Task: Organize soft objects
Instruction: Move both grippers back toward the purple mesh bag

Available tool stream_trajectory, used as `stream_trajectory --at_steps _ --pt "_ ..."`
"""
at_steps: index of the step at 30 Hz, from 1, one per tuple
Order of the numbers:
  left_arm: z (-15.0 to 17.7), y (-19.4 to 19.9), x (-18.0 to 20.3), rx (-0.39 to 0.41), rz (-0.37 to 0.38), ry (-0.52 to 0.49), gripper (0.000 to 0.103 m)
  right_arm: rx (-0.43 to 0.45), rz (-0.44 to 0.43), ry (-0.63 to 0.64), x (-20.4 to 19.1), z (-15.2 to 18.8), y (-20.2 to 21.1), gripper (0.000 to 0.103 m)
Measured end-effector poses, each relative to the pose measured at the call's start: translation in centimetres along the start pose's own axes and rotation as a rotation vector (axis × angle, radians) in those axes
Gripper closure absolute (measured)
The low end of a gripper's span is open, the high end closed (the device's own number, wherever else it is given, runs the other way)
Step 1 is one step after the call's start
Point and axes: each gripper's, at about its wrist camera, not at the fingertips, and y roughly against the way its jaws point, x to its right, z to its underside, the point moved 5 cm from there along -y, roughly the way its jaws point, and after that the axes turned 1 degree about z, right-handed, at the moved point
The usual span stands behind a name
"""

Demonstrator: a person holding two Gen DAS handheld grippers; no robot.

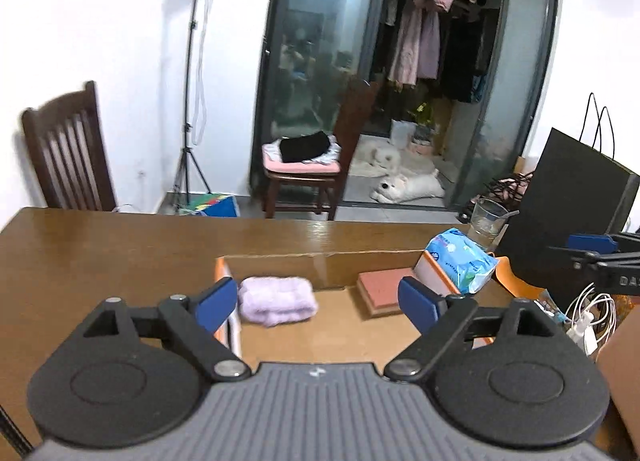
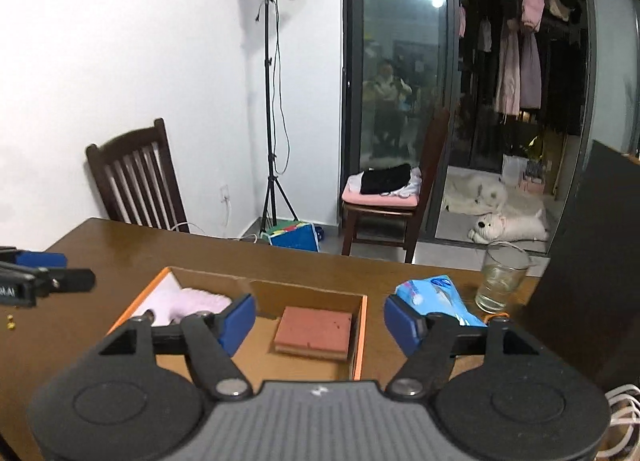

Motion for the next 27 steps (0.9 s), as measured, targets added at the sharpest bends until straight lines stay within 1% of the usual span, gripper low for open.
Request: stream_trajectory --at_steps 2,3,4,5,6,9,12,14,17,19,21,22,24,26,27 --pt "1.0 2.2 0.1 0.028 -0.016 -0.007 0.013 0.011 -0.011 -0.004 -0.3 0.6 1.9 0.032" --pt "1.8 3.3 0.1 0.05 -0.026 -0.015 0.011 0.02 -0.018 -0.007 -0.6 1.1 3.0 0.032" --pt "2.8 4.6 0.1 0.078 -0.03 -0.026 0.007 0.028 -0.022 -0.008 -0.7 1.7 3.9 0.032" --pt "4.1 5.7 0.3 0.106 -0.021 -0.036 0.005 0.04 -0.028 -0.008 -0.9 2.4 4.9 0.031" --pt "5.6 6.5 0.5 0.117 -0.004 -0.038 0.005 0.055 -0.039 -0.007 -1.3 3.4 6.1 0.03" --pt "10.1 8.5 0.3 0.091 0.024 -0.016 0.005 0.087 -0.092 -0.014 -2.5 7.3 9.4 0.028" --pt "14.5 11.0 0.7 0.116 0.042 -0.007 0.005 0.114 -0.136 -0.032 -3.6 11.2 12.4 0.028" --pt "17.3 12.9 1.1 0.125 0.082 0.016 0.005 0.137 -0.166 -0.048 -4.2 13.8 14.2 0.025" --pt "20.8 15.8 1.5 0.14 0.141 0.066 0.004 0.138 -0.168 -0.077 -5.3 17.7 16.5 0.025" --pt "22.8 17.5 1.7 0.157 0.149 0.087 0.003 0.136 -0.176 -0.102 -5.7 20.0 17.9 0.023" --pt "24.8 19.0 1.7 0.176 0.128 0.12 0.003 0.129 -0.178 -0.111 -6.0 22.6 19.1 0.022" --pt "25.3 19.5 1.9 0.179 0.125 0.118 0.003 0.126 -0.166 -0.114 -6.3 23.7 19.5 0.022" --pt "25.8 20.1 3.1 0.183 0.129 0.057 0.003 0.11 -0.152 -0.137 -6.8 25.9 20.5 0.022" --pt "25.4 20.5 4.7 0.205 0.144 -0.012 0.003 0.097 -0.191 -0.164 -7.2 27.0 21.2 0.022" --pt "25.2 20.6 5.1 0.225 0.153 -0.028 0.002 0.099 -0.212 -0.156 -7.5 27.0 21.4 0.022"
